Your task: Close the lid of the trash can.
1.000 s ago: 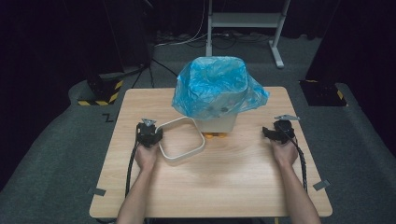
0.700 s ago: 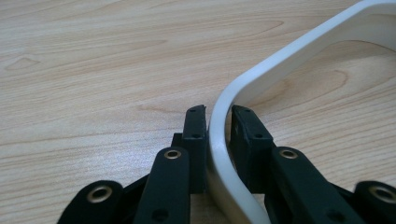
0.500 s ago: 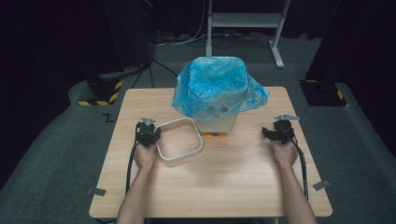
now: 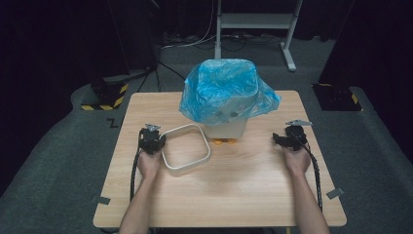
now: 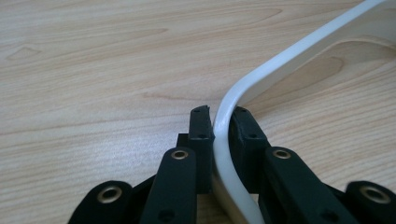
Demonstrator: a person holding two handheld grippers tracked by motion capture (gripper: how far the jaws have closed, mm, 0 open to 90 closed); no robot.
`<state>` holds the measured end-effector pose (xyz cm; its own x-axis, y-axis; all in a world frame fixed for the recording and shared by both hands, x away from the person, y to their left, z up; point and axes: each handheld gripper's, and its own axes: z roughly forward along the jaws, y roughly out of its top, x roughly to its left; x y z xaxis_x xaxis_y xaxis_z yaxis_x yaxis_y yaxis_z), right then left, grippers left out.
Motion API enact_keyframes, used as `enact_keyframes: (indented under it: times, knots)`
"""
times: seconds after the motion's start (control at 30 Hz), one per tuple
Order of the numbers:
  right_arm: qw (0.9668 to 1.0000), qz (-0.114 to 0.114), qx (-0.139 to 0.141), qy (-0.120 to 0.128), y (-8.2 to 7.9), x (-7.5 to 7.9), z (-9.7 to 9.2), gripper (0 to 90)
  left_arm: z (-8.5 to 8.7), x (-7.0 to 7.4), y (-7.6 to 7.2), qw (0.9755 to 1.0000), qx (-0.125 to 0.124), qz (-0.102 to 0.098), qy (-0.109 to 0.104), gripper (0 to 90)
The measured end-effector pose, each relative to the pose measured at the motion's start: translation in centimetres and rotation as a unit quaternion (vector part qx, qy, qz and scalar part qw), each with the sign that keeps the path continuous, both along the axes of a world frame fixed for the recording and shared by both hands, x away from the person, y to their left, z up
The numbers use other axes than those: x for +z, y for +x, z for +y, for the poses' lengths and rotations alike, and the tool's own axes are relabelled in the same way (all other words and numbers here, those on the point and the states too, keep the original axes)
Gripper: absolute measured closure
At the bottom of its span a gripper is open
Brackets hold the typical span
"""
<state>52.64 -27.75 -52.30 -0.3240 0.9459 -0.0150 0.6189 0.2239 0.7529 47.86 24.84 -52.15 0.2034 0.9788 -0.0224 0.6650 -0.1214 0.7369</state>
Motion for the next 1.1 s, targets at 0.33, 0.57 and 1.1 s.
enact_keyframes:
  times: [0.33, 0.57, 1.1]
  knots:
    - [1.0000, 0.000, 0.004, -0.001, 0.0, 0.0, 0.0, 35.0, 0.5, 1.0, -1.1, 0.9999, -0.007, 0.010, -0.004, 80.2]
    - [1.0000, 0.000, 0.006, -0.001, 0.0, 0.0, 0.0, 35.0, 0.3, 2.0, -1.7, 0.9998, -0.018, 0.009, -0.005, 80.2]
    - [1.0000, 0.000, 0.008, 0.000, 0.0, 0.0, 0.1, 34.8, 1.6, 4.6, -3.7, 0.9999, -0.010, 0.010, 0.002, 80.1]
